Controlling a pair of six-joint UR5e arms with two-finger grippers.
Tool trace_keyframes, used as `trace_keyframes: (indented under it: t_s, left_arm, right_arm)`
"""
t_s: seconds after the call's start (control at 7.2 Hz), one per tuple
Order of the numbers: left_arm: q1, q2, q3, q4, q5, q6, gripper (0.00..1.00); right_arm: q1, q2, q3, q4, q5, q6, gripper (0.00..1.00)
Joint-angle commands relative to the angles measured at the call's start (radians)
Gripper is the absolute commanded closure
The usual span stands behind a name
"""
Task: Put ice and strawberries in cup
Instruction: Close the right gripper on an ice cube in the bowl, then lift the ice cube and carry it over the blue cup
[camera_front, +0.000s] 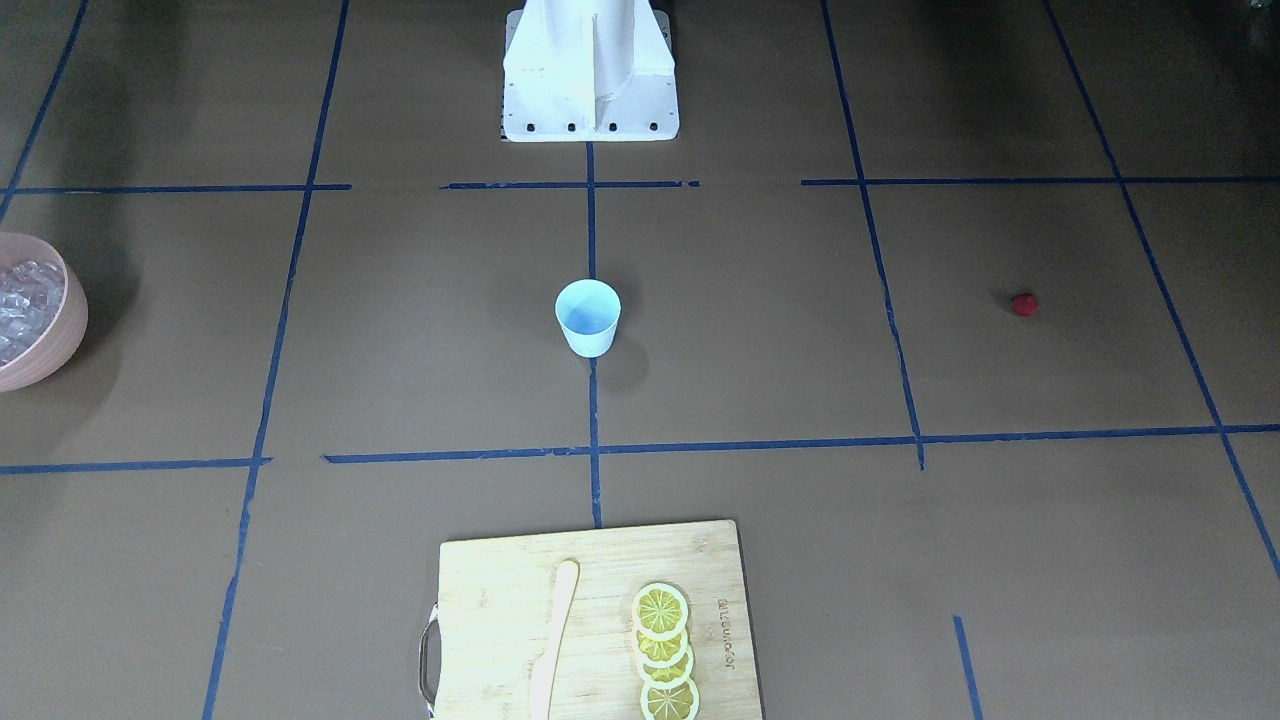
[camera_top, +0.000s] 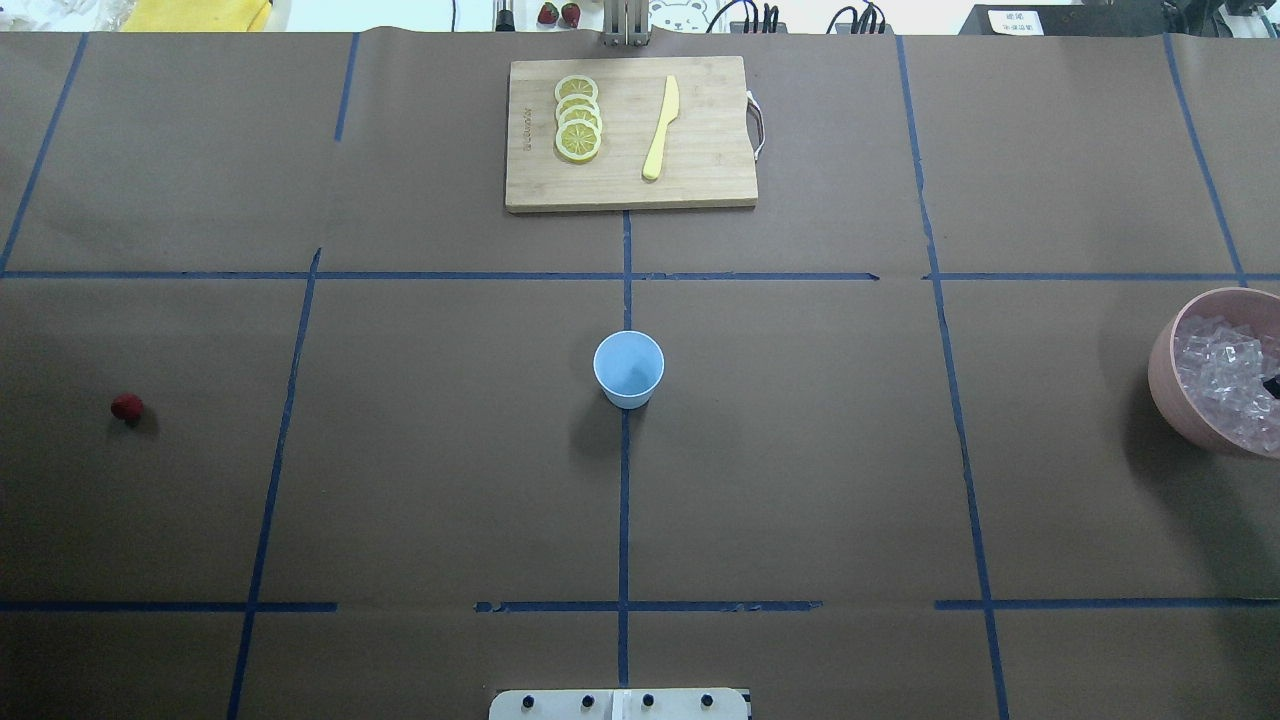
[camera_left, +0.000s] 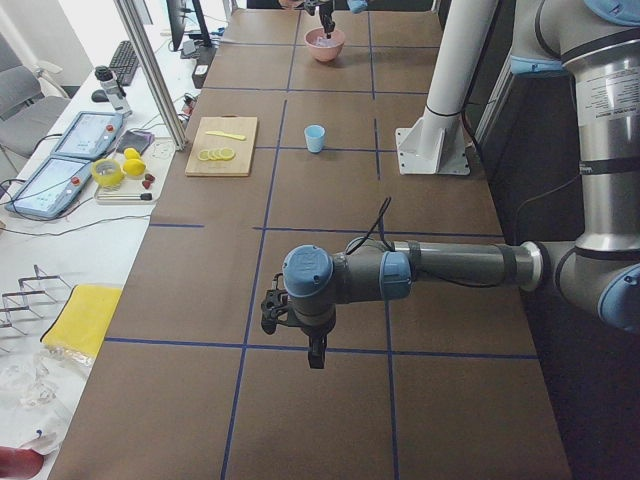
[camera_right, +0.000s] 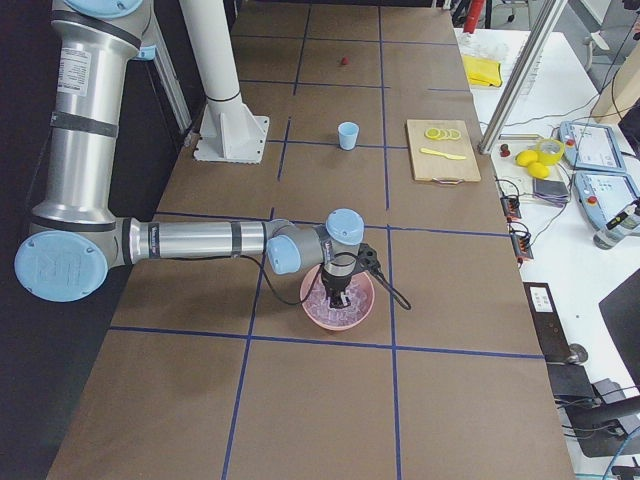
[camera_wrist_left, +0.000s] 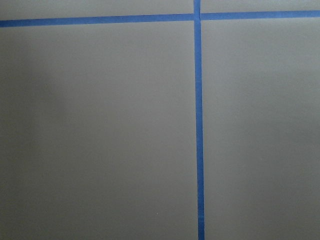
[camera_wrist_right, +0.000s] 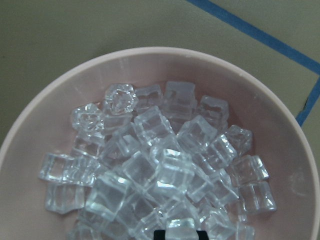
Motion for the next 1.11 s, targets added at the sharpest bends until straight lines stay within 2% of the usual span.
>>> trace_keyframes:
  t_s: [0.0, 0.28, 0.42, 0.56, 0.69, 0.97]
  left_arm:
    - [0.0, -0.001, 0.0, 0.0, 0.0, 0.0, 0.0]
    - [0.0, 0.001, -0.003, 0.0, -0.002, -0.002, 0.0]
    - [0.0, 0.001, -0.001, 0.0, -0.021, -0.002, 0.0]
    - [0.0, 0.001, -0.001, 0.0, -0.029, -0.002, 0.0]
    - [0.0, 0.001, -0.003, 0.0, -0.029, 0.0, 0.0]
    - [0.0, 0.008, -0.02, 0.0, -0.032, 0.005, 0.0]
  right_arm:
    - [0.013, -0.045, 0.075, -0.007, 0.003, 0.001, 0.98]
    - [0.021, -0.056, 0.161, -0.025, 0.014, 0.037, 0.98]
    - [0.02, -0.049, 0.218, -0.06, 0.022, 0.129, 0.98]
    - [-0.002, -0.03, 0.265, -0.057, 0.073, 0.313, 0.98]
    - [-0.053, 0.014, 0.299, -0.057, 0.086, 0.476, 0.98]
    - [-0.197, 0.174, 0.319, -0.056, 0.082, 0.855, 0.98]
